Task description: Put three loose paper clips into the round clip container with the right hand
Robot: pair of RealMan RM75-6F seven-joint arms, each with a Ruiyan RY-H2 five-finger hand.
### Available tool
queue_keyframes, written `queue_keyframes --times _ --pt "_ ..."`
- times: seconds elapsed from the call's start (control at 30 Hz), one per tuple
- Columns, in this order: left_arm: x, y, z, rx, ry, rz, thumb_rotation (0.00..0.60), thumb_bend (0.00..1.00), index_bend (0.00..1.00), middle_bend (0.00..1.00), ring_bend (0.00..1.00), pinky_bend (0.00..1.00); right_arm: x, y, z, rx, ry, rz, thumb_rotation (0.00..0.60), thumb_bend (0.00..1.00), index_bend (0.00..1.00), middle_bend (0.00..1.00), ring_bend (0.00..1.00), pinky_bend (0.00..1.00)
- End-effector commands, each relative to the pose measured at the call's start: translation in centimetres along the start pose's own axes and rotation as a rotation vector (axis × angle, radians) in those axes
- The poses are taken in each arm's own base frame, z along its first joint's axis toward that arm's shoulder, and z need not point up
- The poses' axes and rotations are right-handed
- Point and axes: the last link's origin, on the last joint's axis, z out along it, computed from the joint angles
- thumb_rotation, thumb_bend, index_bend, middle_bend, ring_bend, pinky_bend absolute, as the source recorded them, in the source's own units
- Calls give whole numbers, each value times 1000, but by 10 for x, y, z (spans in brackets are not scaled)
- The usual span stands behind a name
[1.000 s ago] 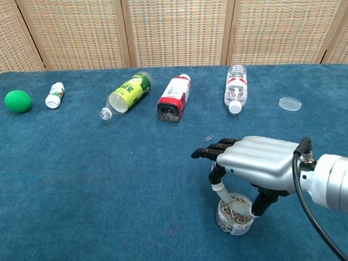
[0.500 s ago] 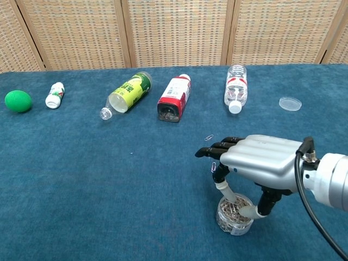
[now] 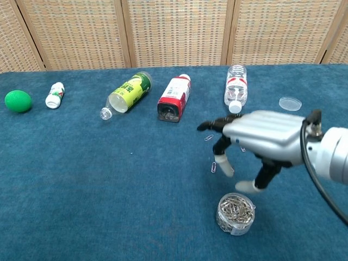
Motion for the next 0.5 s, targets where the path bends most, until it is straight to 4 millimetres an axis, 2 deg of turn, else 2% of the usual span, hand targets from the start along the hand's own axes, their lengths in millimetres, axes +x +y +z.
queue_keyframes --times 0.03,0.2,0.33,0.5 --pt "0 0 0 0 1 -2 600 0 0 0 0 0 11 18 10 -61 42 24 600 271 556 22 0 0" --pt "2 0 -1 0 4 -5 600 0 0 0 0 0 6 39 25 -134 17 53 600 288 556 23 0 0" --pt "1 -1 0 1 0 -4 600 0 0 0 0 0 -2 51 35 -178 2 66 600 412 556 23 0 0" --pt "0 -1 1 3 -4 -5 600 0 0 0 0 0 -10 67 46 -215 -20 54 600 459 556 23 0 0"
